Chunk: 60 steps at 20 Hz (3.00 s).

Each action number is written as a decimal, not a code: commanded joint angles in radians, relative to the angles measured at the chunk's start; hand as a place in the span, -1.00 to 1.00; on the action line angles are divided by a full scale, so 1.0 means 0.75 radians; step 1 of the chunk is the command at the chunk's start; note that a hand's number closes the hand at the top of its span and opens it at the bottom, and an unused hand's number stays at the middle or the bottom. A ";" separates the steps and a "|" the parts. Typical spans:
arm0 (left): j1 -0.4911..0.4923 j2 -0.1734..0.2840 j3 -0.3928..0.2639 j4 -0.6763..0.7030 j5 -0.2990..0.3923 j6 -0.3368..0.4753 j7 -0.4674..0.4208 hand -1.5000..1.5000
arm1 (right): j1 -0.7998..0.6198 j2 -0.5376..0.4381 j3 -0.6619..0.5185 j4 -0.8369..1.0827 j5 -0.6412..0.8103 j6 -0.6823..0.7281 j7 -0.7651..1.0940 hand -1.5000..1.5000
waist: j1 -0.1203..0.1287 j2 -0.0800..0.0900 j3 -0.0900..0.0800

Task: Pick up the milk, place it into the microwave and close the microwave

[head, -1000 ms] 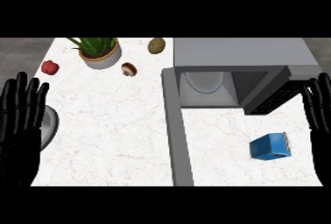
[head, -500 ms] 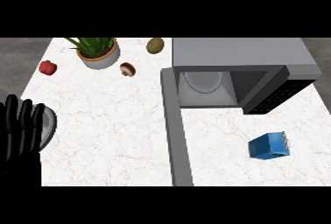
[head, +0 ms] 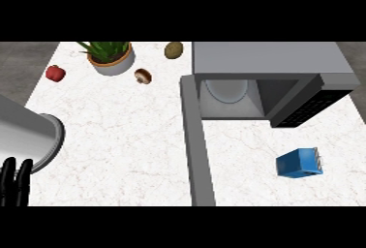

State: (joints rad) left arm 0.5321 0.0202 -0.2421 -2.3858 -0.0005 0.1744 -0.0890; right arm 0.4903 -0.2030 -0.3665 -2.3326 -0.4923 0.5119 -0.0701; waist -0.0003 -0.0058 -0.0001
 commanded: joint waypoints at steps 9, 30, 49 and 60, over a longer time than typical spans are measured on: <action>0.503 0.071 -0.015 -0.090 0.144 -0.191 -0.348 -1.00 | -0.007 0.144 -0.032 0.141 0.282 0.118 -0.179 -1.00 | 0.024 -0.001 0.000; 0.780 0.119 0.251 0.039 0.375 -0.457 -0.705 -1.00 | -0.319 0.192 0.090 0.729 0.939 -0.105 -0.552 -1.00 | 0.022 0.004 0.001; 0.882 0.037 0.225 0.066 0.321 -0.561 -0.824 -1.00 | -0.653 -0.003 0.036 1.584 1.077 -0.213 -0.952 -1.00 | 0.026 0.009 0.002; 0.886 0.045 0.316 0.007 0.413 -0.623 -0.749 -1.00 | -0.736 -0.035 0.034 1.932 1.212 -0.458 -1.195 -1.00 | 0.020 0.010 0.002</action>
State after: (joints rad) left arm 1.2151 0.0553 -0.0198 -2.3633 0.2929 -0.2920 -0.6798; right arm -0.0420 -0.2053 -0.3276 -0.9987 0.3843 0.2314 -0.8680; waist 0.0181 -0.0001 0.0008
